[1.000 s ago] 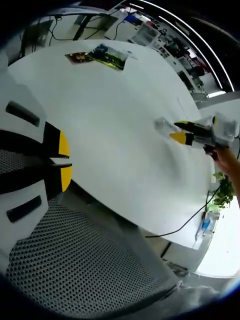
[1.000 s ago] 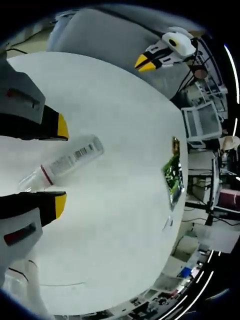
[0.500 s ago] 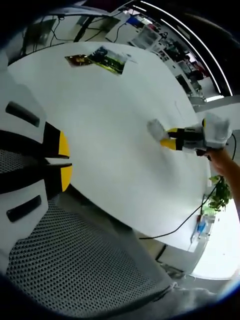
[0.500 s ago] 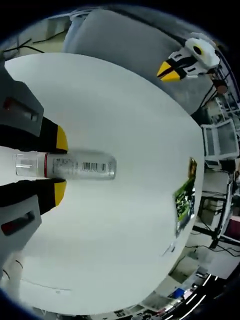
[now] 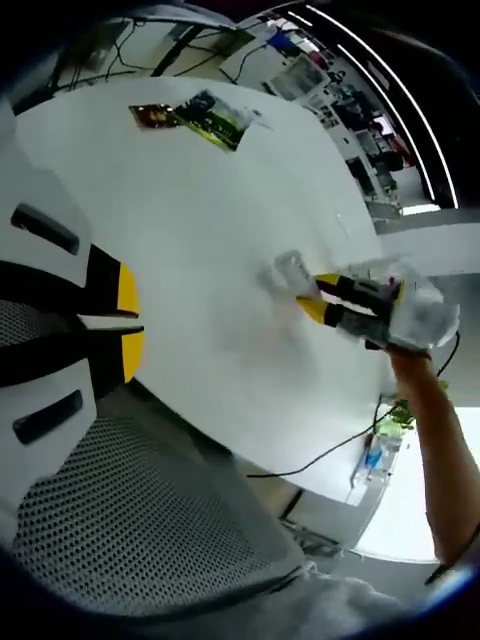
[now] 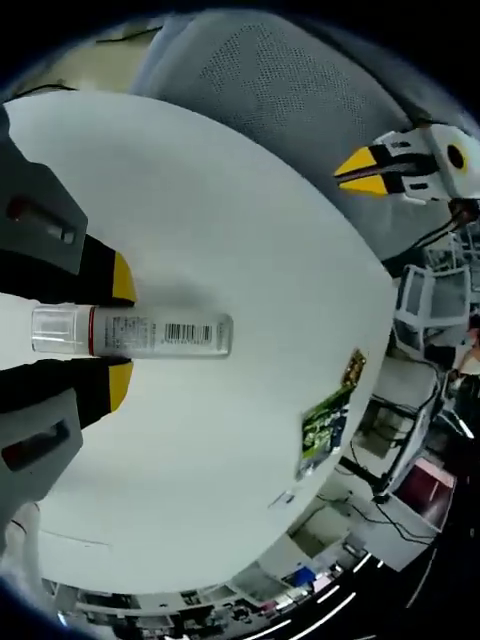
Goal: Arrange the skincare products in the storage area until every visible bottle or jar stands upright without overlapping.
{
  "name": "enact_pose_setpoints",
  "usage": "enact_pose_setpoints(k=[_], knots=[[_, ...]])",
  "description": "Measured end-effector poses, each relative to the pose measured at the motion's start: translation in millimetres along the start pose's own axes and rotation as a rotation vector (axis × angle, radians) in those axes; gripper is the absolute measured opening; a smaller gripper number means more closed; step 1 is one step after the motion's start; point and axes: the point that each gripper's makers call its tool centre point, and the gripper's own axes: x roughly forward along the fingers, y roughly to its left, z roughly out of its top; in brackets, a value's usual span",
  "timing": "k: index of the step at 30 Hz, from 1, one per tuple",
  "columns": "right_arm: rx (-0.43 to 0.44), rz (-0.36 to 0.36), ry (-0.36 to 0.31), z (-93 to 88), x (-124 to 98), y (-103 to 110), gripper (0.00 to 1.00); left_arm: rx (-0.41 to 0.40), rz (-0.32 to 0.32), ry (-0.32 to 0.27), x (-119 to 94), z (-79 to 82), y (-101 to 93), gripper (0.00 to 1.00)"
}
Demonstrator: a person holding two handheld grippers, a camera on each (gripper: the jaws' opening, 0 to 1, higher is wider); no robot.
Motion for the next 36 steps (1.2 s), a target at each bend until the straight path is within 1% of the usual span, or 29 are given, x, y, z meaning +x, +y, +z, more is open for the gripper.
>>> enact_pose_setpoints(k=[1, 2, 3, 6, 7, 9, 10, 11, 12, 13, 15, 16, 17, 18, 19, 20, 21, 22, 23, 24, 25, 27, 28, 29, 31, 32, 33, 34, 36], knots=[[-0.019, -0.011, -0.013, 3.9, -2.0, 2.5, 0.14, -0.034, -0.013, -0.001, 0.4, 0.1, -0.4, 0.0], [-0.013, -0.023, -0.02, 7.8, -5.2, 8.0, 0.14, -0.053, -0.018, -0.008, 0.1, 1.2, -0.2, 0.0], [-0.013, -0.033, -0.031, 11.3, -7.3, 10.8, 0.14, -0.084, -0.028, -0.029, -0.7, 5.0, 0.5, 0.0], [0.016, -0.073, -0.109, 32.4, -18.0, 26.7, 0.14, -0.189, -0.044, -0.063, -4.6, 11.7, 4.7, 0.0], [0.02, -0.081, -0.121, 36.7, -20.8, 31.3, 0.14, -0.233, -0.036, -0.105, -7.7, 19.3, 12.0, 0.0], [-0.004, -0.101, -0.137, 46.1, -26.1, 43.1, 0.14, -0.343, -0.048, -0.169, -12.4, 30.9, 20.5, 0.0], [-0.017, -0.104, -0.139, 49.5, -27.5, 48.6, 0.14, -0.415, -0.046, -0.215, -16.4, 37.9, 29.6, 0.0], [-0.044, -0.116, -0.139, 53.6, -29.2, 54.6, 0.14, -0.448, -0.056, -0.239, -18.0, 41.5, 33.8, 0.01], [-0.046, -0.12, -0.136, 55.7, -29.9, 59.0, 0.14, -0.542, -0.081, -0.283, -18.6, 48.6, 36.6, 0.03], [-0.055, -0.128, -0.134, 59.0, -30.7, 63.9, 0.14, -0.573, -0.108, -0.281, -17.1, 49.8, 33.9, 0.06], [-0.066, -0.143, -0.145, 66.8, -33.1, 72.0, 0.14, -0.627, -0.154, -0.326, -13.9, 58.2, 30.0, 0.12], [-0.064, -0.147, -0.148, 68.4, -33.6, 73.1, 0.14, -0.668, -0.18, -0.33, -13.1, 60.1, 26.6, 0.14], [-0.051, -0.162, -0.165, 75.1, -36.0, 76.2, 0.14, -0.711, -0.24, -0.35, -11.3, 64.7, 18.6, 0.16], [-0.048, -0.164, -0.18, 80.4, -38.0, 80.0, 0.14, -0.782, -0.288, -0.351, -10.8, 67.0, 12.9, 0.18], [-0.044, -0.17, -0.197, 86.0, -39.5, 83.3, 0.14, -0.831, -0.323, -0.352, -10.6, 69.4, 7.7, 0.22], [-0.074, -0.181, -0.207, 93.2, -41.9, 88.3, 0.14, -0.884, -0.333, -0.393, -10.4, 74.3, 8.0, 0.27], [-0.09, -0.179, -0.204, 95.9, -41.7, 92.2, 0.14, -0.913, -0.327, -0.4, -10.3, 74.4, 8.5, 0.3], [-0.115, -0.172, -0.197, 98.9, -41.0, 98.3, 0.14, -0.935, -0.324, -0.436, -11.1, 77.4, 10.4, 0.32], [-0.142, -0.182, -0.183, 100.2, -41.4, 99.7, 0.14, -0.957, -0.342, -0.447, -11.0, 78.5, 7.4, 0.33], [-0.153, -0.195, -0.184, 102.8, -42.3, 101.1, 0.14, -0.983, -0.37, -0.427, -10.1, 77.3, 1.8, 0.34], [-0.148, -0.192, -0.19, 105.1, -43.0, 103.1, 0.14, -0.986, -0.389, -0.41, -9.4, 75.9, -3.4, 0.35], [-0.151, -0.192, -0.22, 113.0, -46.2, 105.8, 0.14, -0.936, -0.4, -0.38, -8.0, 72.3, -12.5, 0.33], [-0.16, -0.188, -0.225, 115.6, -47.1, 107.7, 0.14, -0.931, -0.402, -0.372, -8.0, 71.5, -13.6, 0.31], [-0.2, -0.185, -0.221, 118.5, -47.6, 109.9, 0.14, -0.935, -0.401, -0.371, -8.7, 72.2, -13.0, 0.3], [-0.251, -0.2, -0.19, 119.9, -48.8, 109.9, 0.14, -0.956, -0.408, -0.404, -12.4, 76.6, -10.4, 0.26], [-0.242, -0.194, -0.196, 121.6, -48.7, 111.5, 0.14, -0.966, -0.418, -0.406, -13.4, 76.2, -9.9, 0.21], [-0.239, -0.193, -0.194, 123.1, -50.4, 112.2, 0.14, -0.959, -0.428, -0.41, -14.0, 76.1, -10.4, 0.2], [-0.248, -0.197, -0.203, 126.0, -51.6, 112.0, 0.14, -0.974, -0.43, -0.409, -13.6, 75.5, -10.6, 0.21], [-0.243, -0.187, -0.208, 128.5, -50.9, 113.9, 0.14, -0.986, -0.469, -0.401, -15.0, 76.9, -16.1, 0.2]])
